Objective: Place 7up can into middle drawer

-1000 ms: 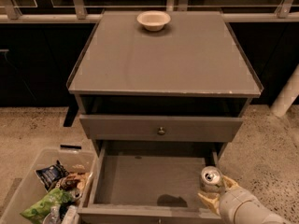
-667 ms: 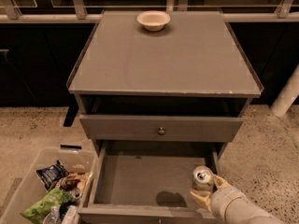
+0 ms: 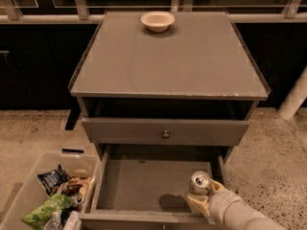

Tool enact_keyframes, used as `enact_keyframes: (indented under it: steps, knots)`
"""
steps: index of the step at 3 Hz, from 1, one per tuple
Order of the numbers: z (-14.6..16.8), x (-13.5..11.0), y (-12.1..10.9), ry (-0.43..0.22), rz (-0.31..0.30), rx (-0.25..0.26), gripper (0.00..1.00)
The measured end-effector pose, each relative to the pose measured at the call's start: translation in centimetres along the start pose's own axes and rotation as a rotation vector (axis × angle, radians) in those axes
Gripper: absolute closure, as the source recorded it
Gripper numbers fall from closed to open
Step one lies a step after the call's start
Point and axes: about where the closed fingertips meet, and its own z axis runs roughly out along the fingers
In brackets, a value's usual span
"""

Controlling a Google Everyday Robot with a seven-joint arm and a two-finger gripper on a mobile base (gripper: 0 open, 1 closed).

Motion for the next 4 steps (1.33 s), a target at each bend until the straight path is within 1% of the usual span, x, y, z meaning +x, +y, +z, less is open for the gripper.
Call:
enact_keyframes:
  steps: [1, 3, 4]
  knots:
    - [1.3, 0.3, -0.1, -0.019, 0.007, -0.005, 1.00]
    - [6.8, -2.4, -0.4, -0.204, -0.005, -0.035, 1.00]
    - [9.0, -2.5, -0.1, -0.212, -0.050, -0.022, 1.00]
